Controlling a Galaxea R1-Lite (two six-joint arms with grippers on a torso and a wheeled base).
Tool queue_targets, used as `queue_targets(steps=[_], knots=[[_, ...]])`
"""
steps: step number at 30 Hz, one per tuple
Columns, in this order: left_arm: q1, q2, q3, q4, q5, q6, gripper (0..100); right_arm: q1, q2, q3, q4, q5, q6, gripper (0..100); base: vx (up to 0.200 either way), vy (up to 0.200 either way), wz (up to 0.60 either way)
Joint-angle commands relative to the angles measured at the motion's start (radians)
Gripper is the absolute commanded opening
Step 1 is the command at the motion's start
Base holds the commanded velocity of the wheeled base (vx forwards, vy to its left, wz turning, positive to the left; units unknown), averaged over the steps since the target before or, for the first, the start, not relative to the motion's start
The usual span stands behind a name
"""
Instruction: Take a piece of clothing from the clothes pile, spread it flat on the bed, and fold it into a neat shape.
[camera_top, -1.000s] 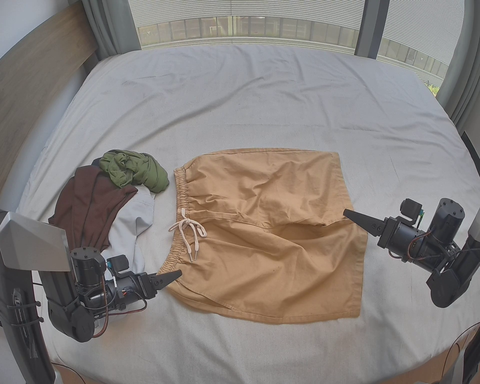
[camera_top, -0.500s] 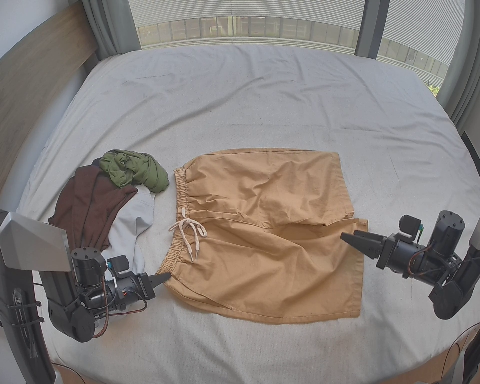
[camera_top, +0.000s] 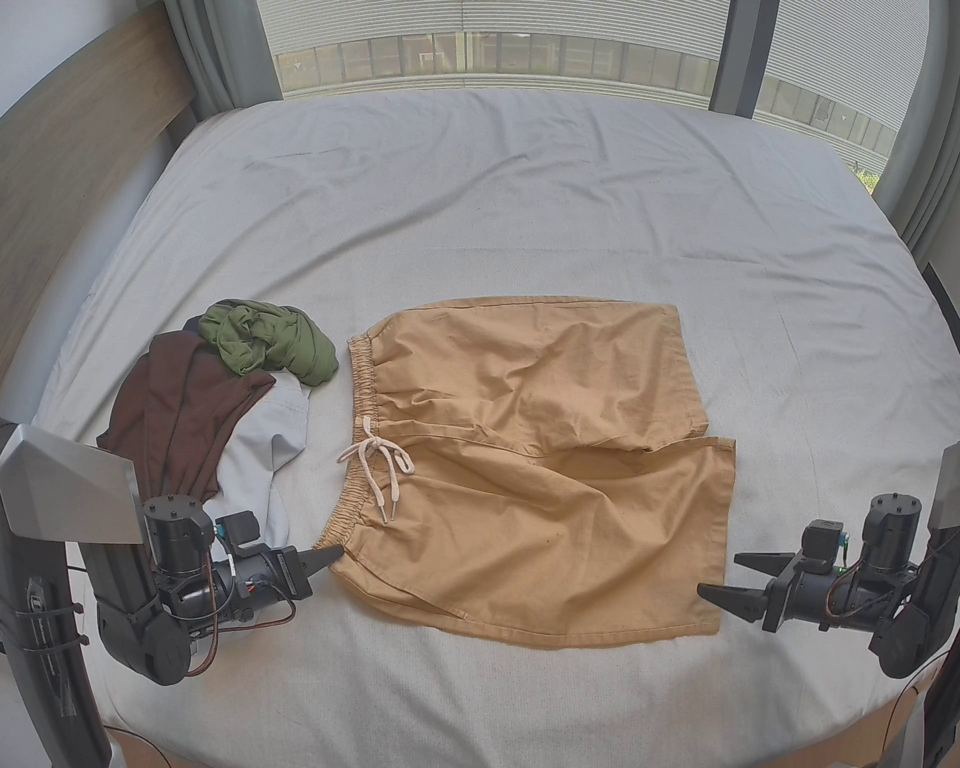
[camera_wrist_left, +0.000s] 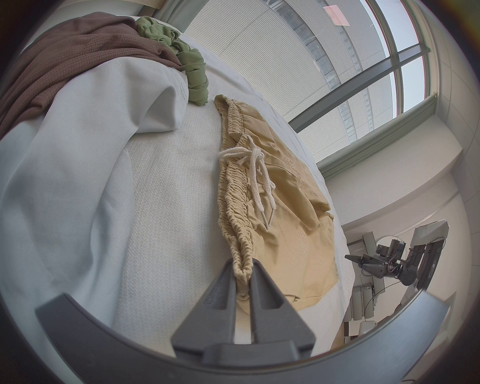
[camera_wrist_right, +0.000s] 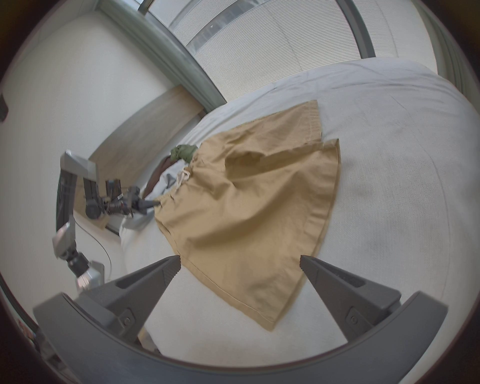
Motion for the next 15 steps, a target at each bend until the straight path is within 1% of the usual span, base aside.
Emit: queue_targets(steps=[1, 2, 3, 8, 15], knots=[[-0.001, 0.003, 0.0, 0.0, 0.0, 0.0, 0, -0.045, 0.117, 0.041, 0.01, 0.0, -0.097, 100, 0.0, 0.0, 0.0], [0.001, 0.003, 0.0, 0.0, 0.0, 0.0, 0, -0.05, 0.122, 0.041, 0.01, 0.0, -0.104, 100, 0.0, 0.0, 0.0], [0.001, 0.001, 0.0, 0.0, 0.0, 0.0, 0, -0.064, 0.146, 0.041, 0.01, 0.0, -0.131, 100, 0.0, 0.0, 0.0], [-0.001, 0.003, -0.001, 0.0, 0.0, 0.0, 0, -0.078, 0.202, 0.041, 0.002, 0.0, -0.132, 100, 0.0, 0.0, 0.0], [-0.003, 0.001, 0.0, 0.0, 0.0, 0.0, 0, -0.062, 0.255, 0.024, -0.005, 0.002, -0.121, 100, 0.0, 0.0, 0.0]])
